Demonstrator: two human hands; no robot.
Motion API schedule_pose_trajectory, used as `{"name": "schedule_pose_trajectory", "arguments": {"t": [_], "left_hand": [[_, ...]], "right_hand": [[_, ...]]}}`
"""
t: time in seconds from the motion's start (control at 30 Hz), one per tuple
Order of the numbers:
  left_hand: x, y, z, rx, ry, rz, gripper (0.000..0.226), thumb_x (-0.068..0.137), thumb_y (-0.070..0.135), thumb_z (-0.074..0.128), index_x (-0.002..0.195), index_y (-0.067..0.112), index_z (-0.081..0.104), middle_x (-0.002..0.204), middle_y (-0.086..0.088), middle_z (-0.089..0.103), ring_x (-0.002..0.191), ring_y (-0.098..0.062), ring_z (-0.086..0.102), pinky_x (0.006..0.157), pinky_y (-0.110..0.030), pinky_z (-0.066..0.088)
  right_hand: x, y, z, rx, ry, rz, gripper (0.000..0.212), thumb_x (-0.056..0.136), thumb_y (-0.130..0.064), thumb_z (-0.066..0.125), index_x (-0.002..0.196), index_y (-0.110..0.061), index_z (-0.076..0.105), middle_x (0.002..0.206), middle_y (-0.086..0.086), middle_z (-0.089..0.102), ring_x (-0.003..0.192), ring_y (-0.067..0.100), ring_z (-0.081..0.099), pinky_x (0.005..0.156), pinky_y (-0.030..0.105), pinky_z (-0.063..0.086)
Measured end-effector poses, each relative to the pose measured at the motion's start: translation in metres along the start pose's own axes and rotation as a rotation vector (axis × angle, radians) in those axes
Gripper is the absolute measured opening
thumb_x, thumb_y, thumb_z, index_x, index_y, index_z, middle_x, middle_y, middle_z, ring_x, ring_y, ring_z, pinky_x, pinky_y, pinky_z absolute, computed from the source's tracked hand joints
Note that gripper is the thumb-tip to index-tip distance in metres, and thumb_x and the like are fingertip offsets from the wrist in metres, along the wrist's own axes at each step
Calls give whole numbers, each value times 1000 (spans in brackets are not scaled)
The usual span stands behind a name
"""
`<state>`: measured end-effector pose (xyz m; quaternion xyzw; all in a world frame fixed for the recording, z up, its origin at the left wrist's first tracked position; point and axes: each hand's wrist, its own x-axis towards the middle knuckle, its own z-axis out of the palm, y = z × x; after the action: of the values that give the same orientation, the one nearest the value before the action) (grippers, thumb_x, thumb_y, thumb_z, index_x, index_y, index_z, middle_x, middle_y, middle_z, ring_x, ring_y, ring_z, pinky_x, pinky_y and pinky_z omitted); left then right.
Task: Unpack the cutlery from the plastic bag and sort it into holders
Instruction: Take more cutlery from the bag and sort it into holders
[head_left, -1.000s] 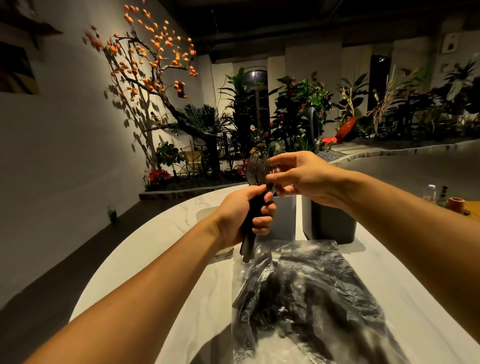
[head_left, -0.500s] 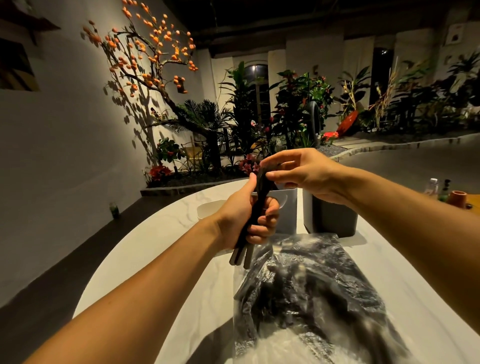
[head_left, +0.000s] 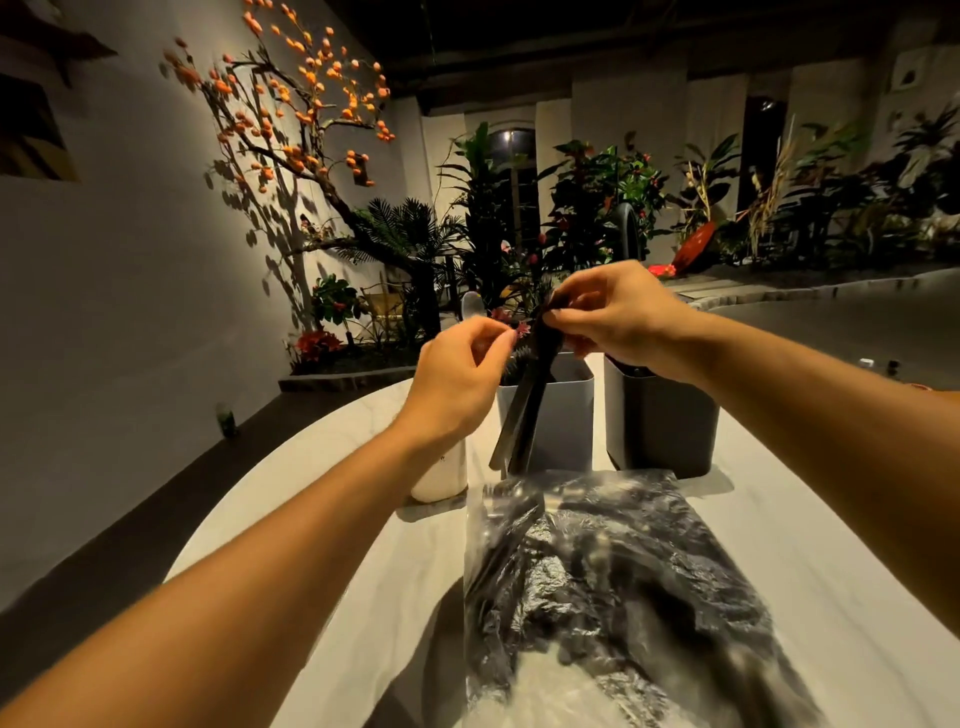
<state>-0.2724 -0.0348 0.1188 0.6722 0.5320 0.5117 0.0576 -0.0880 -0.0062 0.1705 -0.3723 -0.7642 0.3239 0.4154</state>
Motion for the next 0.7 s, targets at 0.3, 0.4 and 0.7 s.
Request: {"name": "schedule_pose_trajectory", "arguments": {"t": [0.3, 0.4, 0.7], "left_hand": [[52, 28, 6, 51, -10, 105, 19, 95, 20, 68, 112, 16, 75, 91, 5, 73, 82, -5, 66, 76, -11, 51], [64, 26, 16, 38, -1, 93, 18, 94, 19, 69, 111, 16, 76, 88, 8, 71, 77, 5, 63, 71, 0, 45], [91, -15, 53, 203, -199, -5, 19, 96, 17, 66, 111, 16, 77, 100, -1, 76, 94, -13, 67, 87, -24, 52]], "right_hand": [[28, -22, -12, -96, 199, -282, 12, 90, -9, 68, 98, -19, 71, 90, -5, 72, 79, 6, 71, 71, 17, 57], [41, -13, -17, -144, 217, -283, 14, 90, -10, 69, 100, -19, 72, 94, -3, 72, 84, 7, 71, 74, 18, 58], [82, 34, -16, -416, 125, -160, 15, 90, -16, 71, 104, -19, 75, 97, -3, 73, 89, 8, 68, 76, 19, 56]]}}
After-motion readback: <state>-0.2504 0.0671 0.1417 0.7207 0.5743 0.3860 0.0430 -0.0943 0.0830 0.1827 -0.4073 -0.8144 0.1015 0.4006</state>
